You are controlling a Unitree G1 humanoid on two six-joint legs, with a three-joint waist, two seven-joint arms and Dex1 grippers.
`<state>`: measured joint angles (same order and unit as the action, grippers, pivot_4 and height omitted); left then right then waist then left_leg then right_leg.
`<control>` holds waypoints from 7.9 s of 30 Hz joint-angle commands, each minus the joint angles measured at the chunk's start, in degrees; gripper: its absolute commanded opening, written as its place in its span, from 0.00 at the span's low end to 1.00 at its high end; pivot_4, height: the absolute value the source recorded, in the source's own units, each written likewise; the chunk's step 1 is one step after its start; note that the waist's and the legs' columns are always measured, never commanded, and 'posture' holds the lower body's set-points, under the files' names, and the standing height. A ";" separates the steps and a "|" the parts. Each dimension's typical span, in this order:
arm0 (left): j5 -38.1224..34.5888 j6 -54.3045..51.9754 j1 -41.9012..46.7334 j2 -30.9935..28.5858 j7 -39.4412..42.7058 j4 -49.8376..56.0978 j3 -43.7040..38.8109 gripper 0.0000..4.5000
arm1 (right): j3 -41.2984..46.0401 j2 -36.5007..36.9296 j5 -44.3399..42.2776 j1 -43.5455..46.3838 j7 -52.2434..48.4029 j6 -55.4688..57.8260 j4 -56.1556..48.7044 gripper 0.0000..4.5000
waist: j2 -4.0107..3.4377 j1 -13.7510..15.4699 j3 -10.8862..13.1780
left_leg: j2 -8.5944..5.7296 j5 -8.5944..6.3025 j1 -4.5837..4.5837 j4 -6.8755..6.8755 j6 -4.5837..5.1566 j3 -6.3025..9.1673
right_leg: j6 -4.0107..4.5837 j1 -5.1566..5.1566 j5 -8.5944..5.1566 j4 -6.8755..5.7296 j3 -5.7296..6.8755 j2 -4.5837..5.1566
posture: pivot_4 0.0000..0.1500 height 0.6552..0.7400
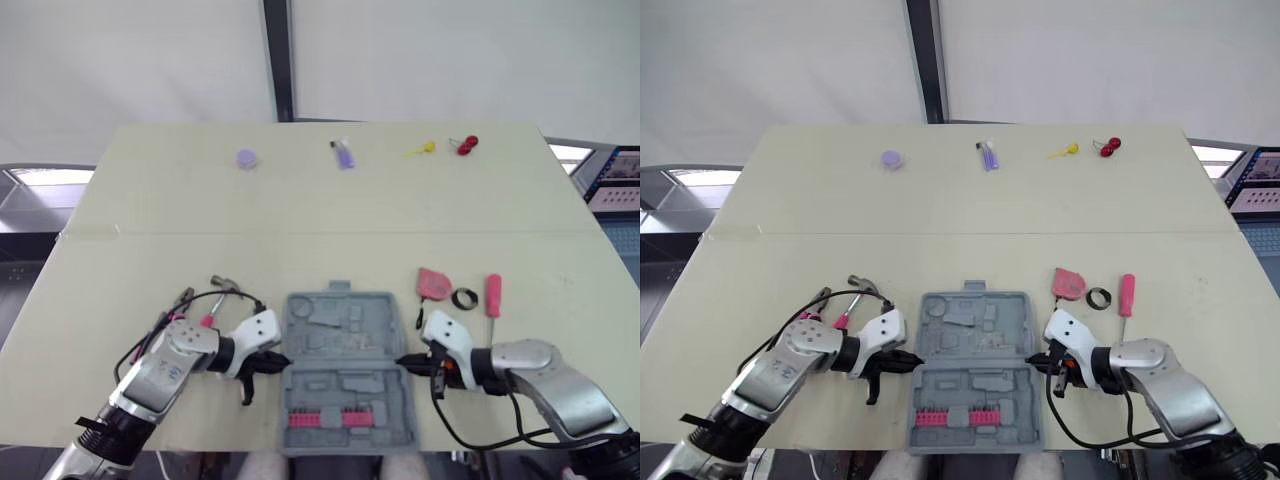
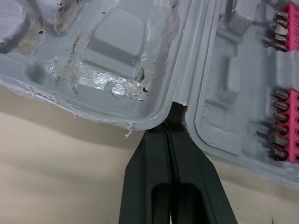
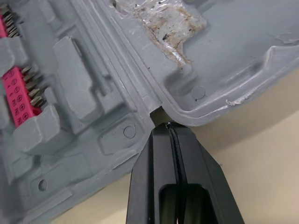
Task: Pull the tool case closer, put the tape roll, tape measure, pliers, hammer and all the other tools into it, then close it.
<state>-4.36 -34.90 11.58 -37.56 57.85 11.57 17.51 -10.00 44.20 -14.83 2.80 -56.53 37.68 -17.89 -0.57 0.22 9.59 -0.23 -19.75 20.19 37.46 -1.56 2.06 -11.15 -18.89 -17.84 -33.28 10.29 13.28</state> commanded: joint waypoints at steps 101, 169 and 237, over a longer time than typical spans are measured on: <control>-1.33 0.30 -6.12 -6.52 0.77 3.56 3.82 0.00 | -0.94 6.59 -2.58 -3.79 -4.26 -1.16 -1.74 0.00 | 0.01 1.17 -0.01 | 0.00 -0.01 -0.01 0.01 0.00 -0.17 | 0.00 0.01 0.00 0.20 -0.10 -0.01 | 1.00 1.00; -14.80 -1.42 -11.53 -6.30 0.02 8.67 -12.36 0.00 | 10.66 7.76 -11.06 -3.83 -8.03 -2.85 2.32 0.00 | 0.01 1.28 0.02 | 0.10 -0.03 0.02 0.11 0.01 -0.19 | 0.01 0.08 0.00 0.32 -0.14 -0.11 | 1.00 1.00; -12.56 30.71 17.68 15.61 7.52 -11.34 -0.24 1.00 | 17.55 7.39 -2.58 6.69 0.19 -14.41 19.29 0.62 | 0.04 0.13 0.02 | 0.14 -0.09 0.14 0.19 0.01 -0.39 | 0.01 0.05 0.00 0.44 -0.30 -0.21 | 1.00 1.00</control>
<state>-17.46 -6.27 29.09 -22.45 65.73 -0.52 17.38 7.00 51.54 -17.69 8.94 -56.99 23.67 2.73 -0.53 0.34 9.61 -0.09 -19.85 20.35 37.71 -1.54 1.67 -11.15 -18.84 -17.84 -32.84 9.98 13.07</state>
